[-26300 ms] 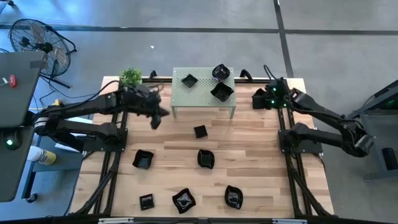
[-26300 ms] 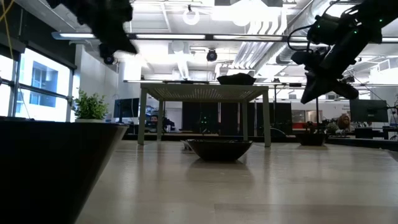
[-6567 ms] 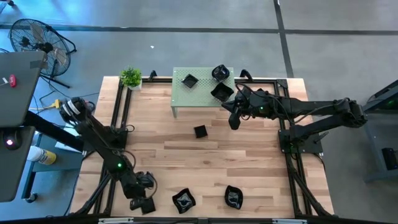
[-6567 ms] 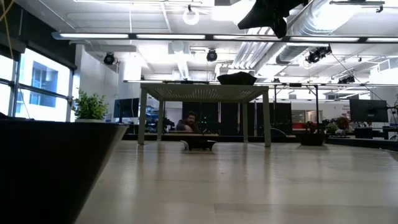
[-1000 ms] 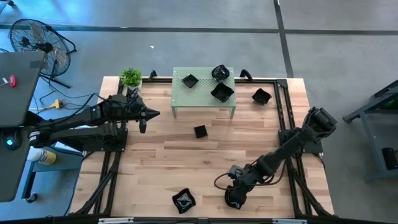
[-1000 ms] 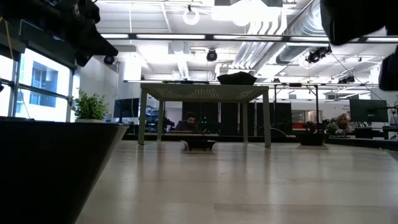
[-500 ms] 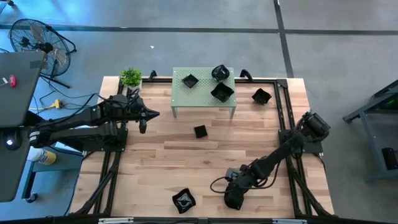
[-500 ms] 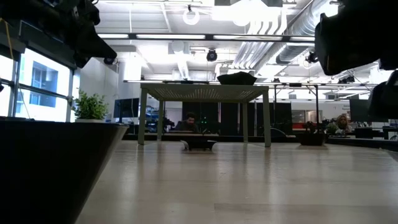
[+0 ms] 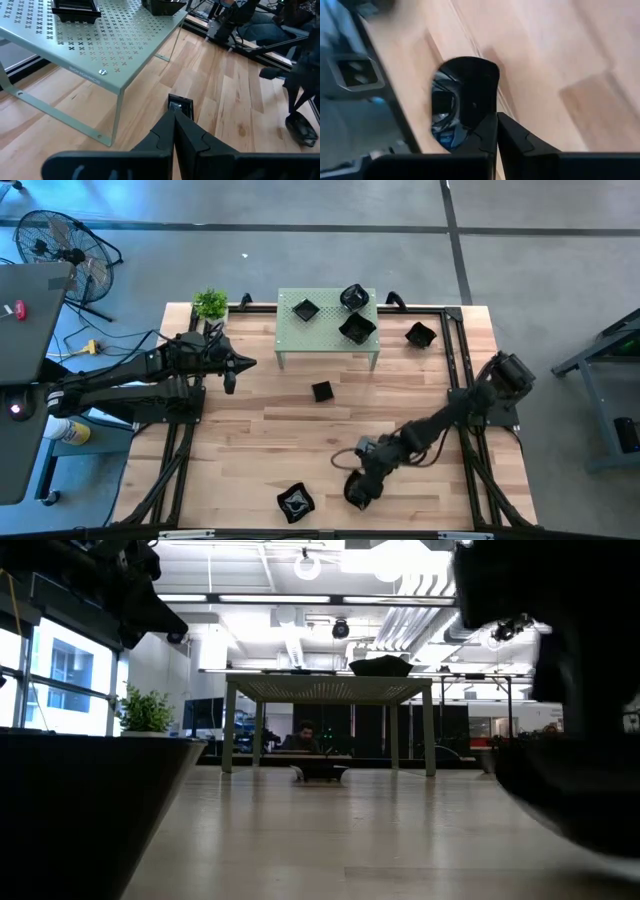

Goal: Pick & Place Mini shaped plates
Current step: Stack the black leaf-shaped plate on top of the black leaf-shaped plates on the shelf

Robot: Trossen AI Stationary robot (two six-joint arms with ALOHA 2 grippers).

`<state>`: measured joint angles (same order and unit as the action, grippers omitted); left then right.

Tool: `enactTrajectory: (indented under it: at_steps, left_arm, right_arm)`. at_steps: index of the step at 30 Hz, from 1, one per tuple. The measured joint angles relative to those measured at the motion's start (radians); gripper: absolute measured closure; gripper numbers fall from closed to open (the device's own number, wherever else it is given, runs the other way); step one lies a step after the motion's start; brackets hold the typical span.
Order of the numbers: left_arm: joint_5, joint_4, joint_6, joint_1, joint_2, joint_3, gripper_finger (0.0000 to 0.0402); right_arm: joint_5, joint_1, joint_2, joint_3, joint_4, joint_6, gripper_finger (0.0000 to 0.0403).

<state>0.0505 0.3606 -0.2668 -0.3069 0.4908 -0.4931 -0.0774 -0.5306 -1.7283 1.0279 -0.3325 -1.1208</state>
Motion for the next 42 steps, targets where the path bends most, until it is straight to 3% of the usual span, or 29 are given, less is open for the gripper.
enactTrajectory:
  at_steps: [8, 12, 16, 21, 26, 30, 34, 38, 42]
  left_arm:
    - [-0.015, -0.004, 0.0, 0.0, 0.001, 0.0, 0.0401]
    - [-0.019, -0.004, 0.0, 0.0, 0.003, 0.0, 0.0401]
    - [-0.022, -0.004, 0.0, 0.0, 0.003, 0.0, 0.0401]
    - [-0.023, -0.004, -0.001, 0.0, 0.003, 0.0, 0.0401]
    - [-0.043, -0.005, -0.004, 0.0, 0.003, 0.0, 0.0401]
    - [-0.061, -0.005, -0.004, 0.0, 0.003, 0.0, 0.0401]
    - [-0.061, 0.002, -0.004, 0.0, 0.003, 0.0, 0.0401]
    - [-0.07, 0.002, -0.004, 0.0, 0.003, 0.0, 0.0401]
    - [-0.072, 0.002, -0.003, 0.0, 0.003, 0.0, 0.0401]
  right_arm:
    - [-0.054, 0.225, 0.253, 0.0, -0.06, 0.153, 0.04]
    - [-0.156, 0.45, 0.443, 0.0, -0.143, 0.256, 0.0395]
    - [-0.247, 0.755, 0.593, 0.041, -0.25, 0.415, 0.0397]
    - [-0.433, 1.152, 0.592, 0.18, -0.316, 0.627, 0.0401]
    - [-0.596, 1.4, 0.446, 0.356, -0.322, 0.686, 0.0399]
    - [-0.635, 1.45, 0.344, 0.504, -0.444, 0.81, 0.0401]
    - [-0.566, 1.437, 0.312, 0.601, -0.637, 0.949, 0.04]
    - [-0.486, 1.383, 0.365, 0.586, -0.681, 1.014, 0.0402]
    - [-0.441, 1.298, 0.472, 0.454, -0.618, 0.974, 0.0402]
